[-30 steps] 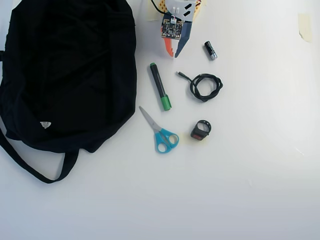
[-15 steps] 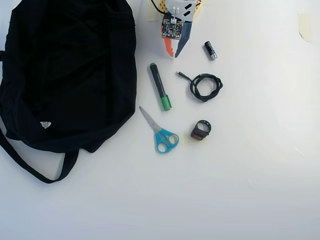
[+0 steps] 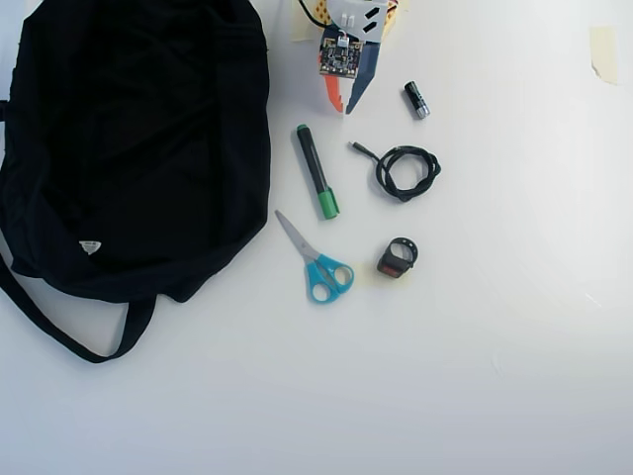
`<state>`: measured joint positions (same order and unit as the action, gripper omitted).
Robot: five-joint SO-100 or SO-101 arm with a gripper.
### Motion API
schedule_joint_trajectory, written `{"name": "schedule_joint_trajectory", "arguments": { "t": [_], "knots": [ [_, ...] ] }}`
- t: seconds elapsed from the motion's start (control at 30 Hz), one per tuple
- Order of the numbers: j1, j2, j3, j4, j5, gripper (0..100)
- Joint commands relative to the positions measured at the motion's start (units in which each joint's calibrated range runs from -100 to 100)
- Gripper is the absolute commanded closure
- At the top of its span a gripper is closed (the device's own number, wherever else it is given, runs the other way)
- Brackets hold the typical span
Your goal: Put the bike light into the black bag
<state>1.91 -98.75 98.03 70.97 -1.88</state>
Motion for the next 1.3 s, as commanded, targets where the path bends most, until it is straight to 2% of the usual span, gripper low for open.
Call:
{"name": "schedule_joint_trajectory", "arguments": {
  "t": [0.0, 1.03, 1.27],
  "knots": [
    [-0.4, -0.7, 1.2, 2.1, 0.0, 98],
    [-0.4, -0.5, 0.5, 1.6, -0.4, 97],
    [-1.0, 5.1, -8.5, -10.3, 0.1, 97]
  ]
}}
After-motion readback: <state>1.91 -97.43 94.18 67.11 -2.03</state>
